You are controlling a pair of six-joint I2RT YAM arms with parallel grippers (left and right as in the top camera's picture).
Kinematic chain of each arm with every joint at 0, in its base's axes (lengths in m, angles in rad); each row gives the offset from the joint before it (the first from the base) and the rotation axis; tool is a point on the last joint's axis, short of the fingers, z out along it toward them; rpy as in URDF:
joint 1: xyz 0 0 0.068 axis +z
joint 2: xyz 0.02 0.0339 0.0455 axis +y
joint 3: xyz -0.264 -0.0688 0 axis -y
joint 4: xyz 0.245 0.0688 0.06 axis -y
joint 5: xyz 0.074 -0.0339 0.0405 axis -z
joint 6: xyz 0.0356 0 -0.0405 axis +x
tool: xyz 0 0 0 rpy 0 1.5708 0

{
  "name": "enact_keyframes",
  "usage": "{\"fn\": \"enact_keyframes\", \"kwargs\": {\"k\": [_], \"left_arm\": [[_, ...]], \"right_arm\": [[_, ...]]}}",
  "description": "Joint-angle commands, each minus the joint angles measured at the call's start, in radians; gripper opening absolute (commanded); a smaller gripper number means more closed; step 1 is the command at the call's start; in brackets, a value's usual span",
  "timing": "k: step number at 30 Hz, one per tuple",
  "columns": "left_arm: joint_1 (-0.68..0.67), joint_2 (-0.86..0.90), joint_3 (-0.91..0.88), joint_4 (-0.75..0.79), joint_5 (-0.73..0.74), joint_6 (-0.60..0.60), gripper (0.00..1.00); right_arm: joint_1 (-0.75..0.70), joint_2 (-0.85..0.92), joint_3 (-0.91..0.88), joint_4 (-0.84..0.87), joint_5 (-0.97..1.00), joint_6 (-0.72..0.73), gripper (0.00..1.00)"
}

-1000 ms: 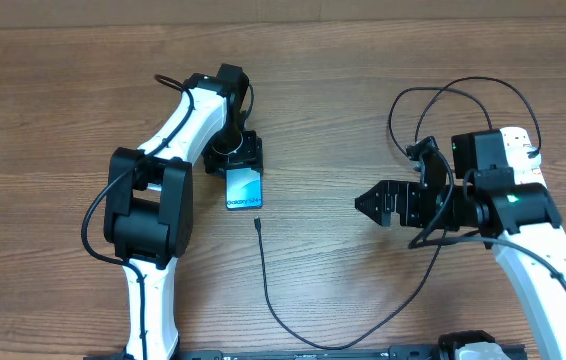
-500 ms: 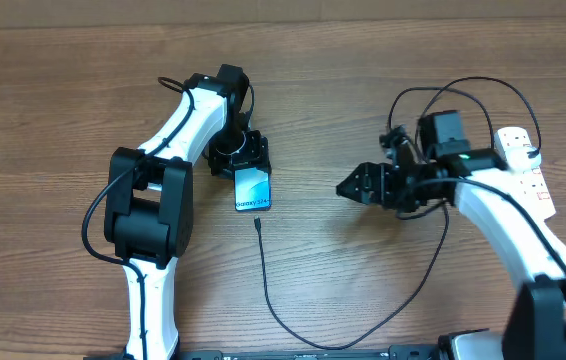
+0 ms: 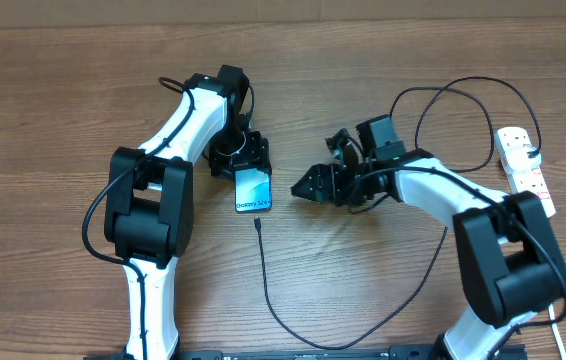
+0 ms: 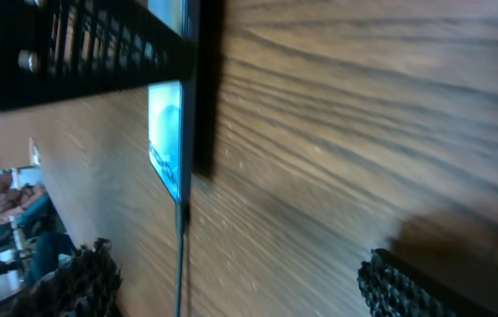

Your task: Plug charger to phone and switch on socket

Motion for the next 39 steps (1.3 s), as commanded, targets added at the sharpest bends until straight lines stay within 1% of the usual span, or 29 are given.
{"fn": "enact_keyframes", "kwargs": {"k": [1, 8, 13, 17, 20, 25, 27, 29, 32, 37, 39], "left_arm": [[-0.008, 0.034, 0.001, -0.012, 0.026, 0.030, 0.71], [-0.008, 0.034, 0.001, -0.027, 0.026, 0.047, 0.71], [-0.008, 0.034, 0.001, -0.040, 0.026, 0.061, 0.71], [-0.008, 0.034, 0.001, -0.059, 0.027, 0.066, 0.71], [-0.008, 0.034, 0.001, -0.084, 0.027, 0.089, 0.71], [-0.008, 0.034, 0.001, -0.108, 0.029, 0.099, 0.72], [-0.008, 0.034, 0.001, -0.112, 0.051, 0.111, 0.72], [-0.008, 0.034, 0.001, -0.116, 0.073, 0.111, 0.72], [-0.008, 0.034, 0.001, -0.119, 0.102, 0.114, 0.72], [-0.008, 0.034, 0.001, -0.140, 0.113, 0.118, 0.72], [-0.008, 0.034, 0.001, -0.156, 0.135, 0.143, 0.72]], "right_arm": [[0.027, 0.030, 0.022, 0.071, -0.030, 0.095, 0.88], [0.090, 0.105, 0.022, 0.266, -0.029, 0.213, 0.85], [0.134, 0.159, 0.022, 0.348, -0.030, 0.289, 0.80], [0.174, 0.172, 0.022, 0.377, -0.028, 0.288, 0.77], [0.201, 0.172, 0.022, 0.394, -0.004, 0.293, 0.73], [0.230, 0.172, 0.022, 0.405, 0.053, 0.344, 0.68], [0.237, 0.172, 0.022, 0.416, 0.054, 0.344, 0.65], [0.241, 0.172, 0.022, 0.431, 0.056, 0.350, 0.59], [0.248, 0.172, 0.022, 0.443, 0.099, 0.399, 0.53], [0.262, 0.172, 0.022, 0.445, 0.138, 0.400, 0.52], [0.264, 0.172, 0.022, 0.446, 0.143, 0.400, 0.50]]}}
